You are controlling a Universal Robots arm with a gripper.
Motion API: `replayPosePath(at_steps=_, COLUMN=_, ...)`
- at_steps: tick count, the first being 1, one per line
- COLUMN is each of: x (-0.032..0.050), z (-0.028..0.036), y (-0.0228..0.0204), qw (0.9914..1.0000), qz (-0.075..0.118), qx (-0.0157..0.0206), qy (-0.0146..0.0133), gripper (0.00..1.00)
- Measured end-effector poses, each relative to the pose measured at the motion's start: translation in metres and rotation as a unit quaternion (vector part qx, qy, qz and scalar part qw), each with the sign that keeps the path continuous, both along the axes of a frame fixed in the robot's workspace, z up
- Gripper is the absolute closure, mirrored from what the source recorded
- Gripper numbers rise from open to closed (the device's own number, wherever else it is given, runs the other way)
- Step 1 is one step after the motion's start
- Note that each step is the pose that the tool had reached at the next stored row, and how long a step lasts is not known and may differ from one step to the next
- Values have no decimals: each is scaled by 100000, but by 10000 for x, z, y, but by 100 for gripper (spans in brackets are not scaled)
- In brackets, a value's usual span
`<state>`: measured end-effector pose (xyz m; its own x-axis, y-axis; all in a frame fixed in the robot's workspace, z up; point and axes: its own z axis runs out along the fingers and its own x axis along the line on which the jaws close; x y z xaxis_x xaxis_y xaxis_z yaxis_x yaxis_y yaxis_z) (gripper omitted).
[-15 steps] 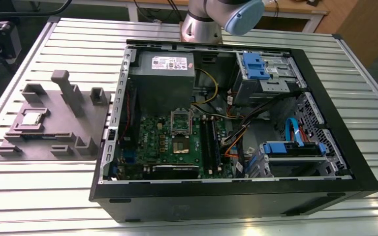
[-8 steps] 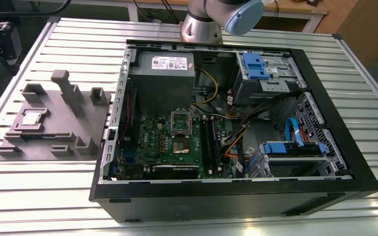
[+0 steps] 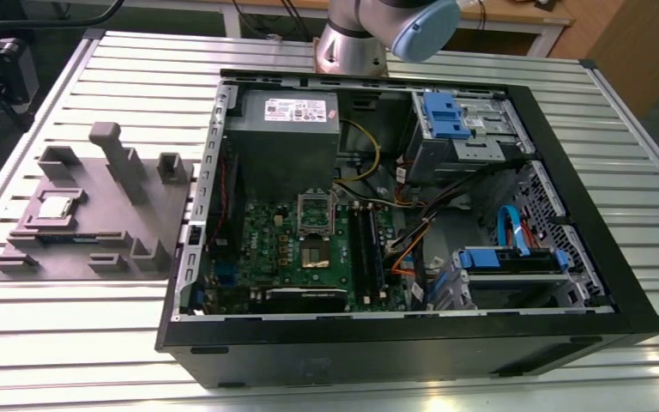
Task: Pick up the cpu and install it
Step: 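Pick up the cpu and move it towards the insertion slot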
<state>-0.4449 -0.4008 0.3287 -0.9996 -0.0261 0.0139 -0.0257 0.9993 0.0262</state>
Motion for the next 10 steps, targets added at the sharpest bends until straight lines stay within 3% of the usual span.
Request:
replayPosePath(at_steps=5, x=-2, z=0, y=0, qw=100000, qz=-2, qx=-4, qy=-48, gripper=41)
replayPosePath(at_steps=7, x=-16, z=-2, y=1, qw=99999, qz=-11, qx=-2, qy=-389, gripper=41)
replayPosePath(at_steps=10, x=-46, z=-17, y=0, qw=99992, qz=-2, qx=3, qy=-1274, gripper=41)
